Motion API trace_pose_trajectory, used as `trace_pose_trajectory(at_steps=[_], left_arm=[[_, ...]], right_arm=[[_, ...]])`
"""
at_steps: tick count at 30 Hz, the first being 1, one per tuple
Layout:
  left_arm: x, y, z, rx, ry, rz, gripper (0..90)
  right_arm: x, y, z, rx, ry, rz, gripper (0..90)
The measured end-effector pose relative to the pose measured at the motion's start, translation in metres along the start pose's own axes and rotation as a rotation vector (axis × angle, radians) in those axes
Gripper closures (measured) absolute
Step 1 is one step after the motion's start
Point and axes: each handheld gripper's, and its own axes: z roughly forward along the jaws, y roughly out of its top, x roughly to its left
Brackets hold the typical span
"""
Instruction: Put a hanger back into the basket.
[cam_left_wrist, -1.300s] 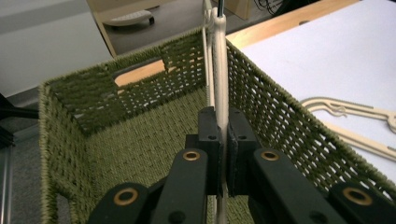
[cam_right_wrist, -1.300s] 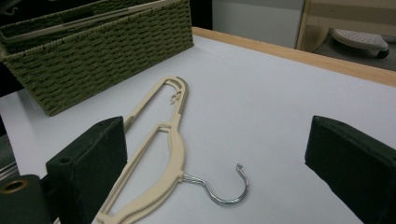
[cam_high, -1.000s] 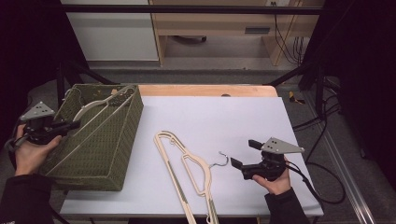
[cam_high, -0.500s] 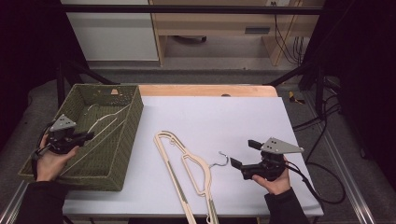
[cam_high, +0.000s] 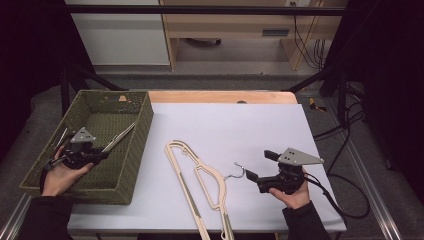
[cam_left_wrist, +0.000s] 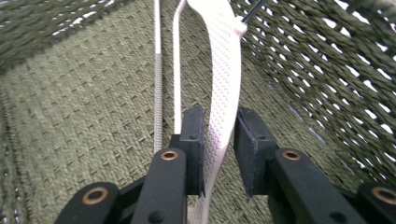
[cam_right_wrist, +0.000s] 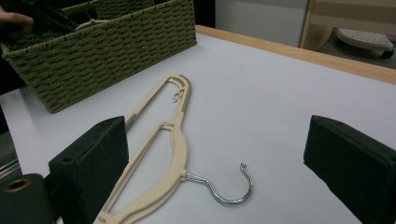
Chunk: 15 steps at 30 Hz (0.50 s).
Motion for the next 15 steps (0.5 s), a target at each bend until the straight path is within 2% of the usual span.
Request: trace_pose_trajectory(at_steps=[4, 7, 8, 9, 10, 12, 13, 14, 15], left_arm=[[0.0, 0.0, 0.0, -0.003, -0.003, 0.002, 69.2], [0.0, 0.0, -0.003, -0.02, 0.007, 0.002, 60.4], [0.0, 0.0, -0.005, -0.027, 0.012, 0.007, 60.4], [0.001, -0.001, -0.008, -0.045, 0.014, 0.008, 54.8], [0.002, -0.002, -0.012, -0.08, 0.022, -0.008, 52.6], [0.004, -0.002, -0.02, -0.099, 0.016, -0.037, 48.2], [0.004, -0.002, -0.02, -0.099, 0.016, -0.037, 45.7], [0.006, -0.001, -0.03, -0.147, 0.019, -0.058, 43.1], [0.006, -0.001, -0.03, -0.147, 0.019, -0.058, 40.8]], right_arm=[[0.0, 0.0, -0.001, -0.004, 0.004, -0.003, 7.1], [0.0, 0.001, -0.002, -0.007, 0.0, 0.001, 7.1], [0.0, 0.001, -0.002, -0.007, 0.0, 0.001, 7.1], [0.0, 0.001, -0.002, -0.01, 0.0, 0.001, 7.1], [-0.001, 0.001, -0.002, -0.009, 0.0, -0.002, 7.1], [0.0, 0.001, -0.002, -0.012, 0.0, 0.001, 7.1], [0.0, 0.001, -0.002, -0.012, 0.0, 0.001, 7.1], [-0.001, 0.001, -0.003, -0.012, 0.003, -0.004, 7.1], [-0.001, 0.001, -0.003, -0.012, 0.002, -0.002, 7.1]])
